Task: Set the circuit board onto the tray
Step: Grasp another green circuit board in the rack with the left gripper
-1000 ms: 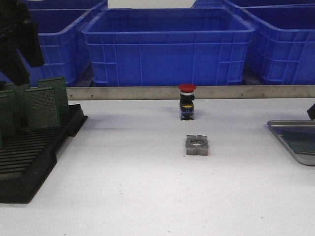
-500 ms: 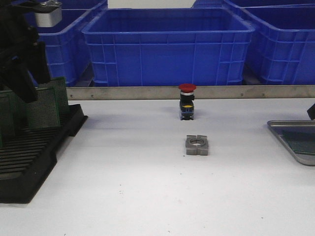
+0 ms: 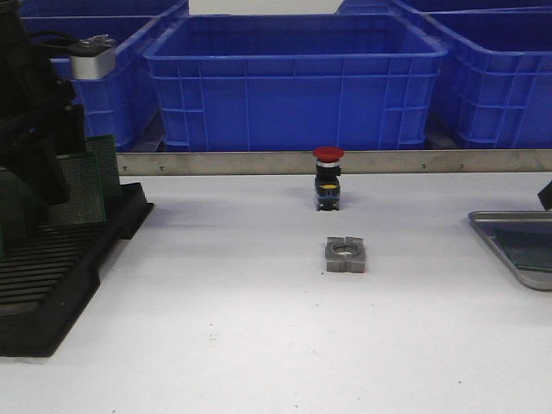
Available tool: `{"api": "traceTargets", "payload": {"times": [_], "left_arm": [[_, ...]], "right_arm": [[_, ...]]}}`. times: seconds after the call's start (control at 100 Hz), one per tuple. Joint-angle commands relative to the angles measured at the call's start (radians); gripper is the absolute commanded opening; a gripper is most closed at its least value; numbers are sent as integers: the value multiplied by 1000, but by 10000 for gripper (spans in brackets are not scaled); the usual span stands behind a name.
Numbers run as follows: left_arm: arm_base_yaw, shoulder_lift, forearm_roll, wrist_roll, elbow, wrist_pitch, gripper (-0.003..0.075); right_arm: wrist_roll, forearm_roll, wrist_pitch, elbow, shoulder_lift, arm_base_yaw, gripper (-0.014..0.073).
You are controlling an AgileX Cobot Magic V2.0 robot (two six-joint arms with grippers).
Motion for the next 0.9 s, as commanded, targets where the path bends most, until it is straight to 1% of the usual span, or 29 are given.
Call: {"api": "traceTargets", "payload": {"times": [0.0, 0.03, 0.05, 0.1, 0.12, 0.17, 0.2, 0.38, 0.57, 0.61, 0.75, 0.8, 0.89], "left_arm": [[2, -53, -23, 0, -30, 6, 360], [2, -53, -23, 0, -30, 6, 301], [2, -53, -23, 0, -30, 6, 275], [2, -53, -23, 0, -30, 6, 167], [2, -53, -23, 0, -30, 6, 139], [2, -53, -23, 0, -30, 4, 24], [2, -53, -23, 0, -30, 2, -20], [2, -53, -23, 0, -36, 10, -18], [2, -55, -49, 0, -100, 108, -18], [2, -57, -61, -5, -117, 108, -18], [2, -75, -130, -12, -153, 108, -18], [0, -93, -177, -12, -156, 108, -18], [-1, -117, -307, -14, -156, 108, -18]], "right_arm": [[-8, 42, 38, -24, -54, -5, 478], [-8, 42, 38, -24, -54, -5, 478], [-8, 42, 38, -24, -54, -5, 478], [-8, 42, 38, -24, -54, -5, 478], [-8, 42, 38, -24, -54, -5, 478], [-8, 42, 38, -24, -54, -5, 478], [-8, 42, 38, -24, -54, -5, 478], [-8, 42, 38, -24, -54, -5, 478], [-8, 42, 39, -24, -54, -5, 478], [-8, 42, 39, -24, -54, -5, 478], [-8, 42, 40, -24, -54, -5, 478], [-8, 42, 40, -24, -54, -5, 478], [-8, 42, 40, -24, -54, -5, 478]]}}
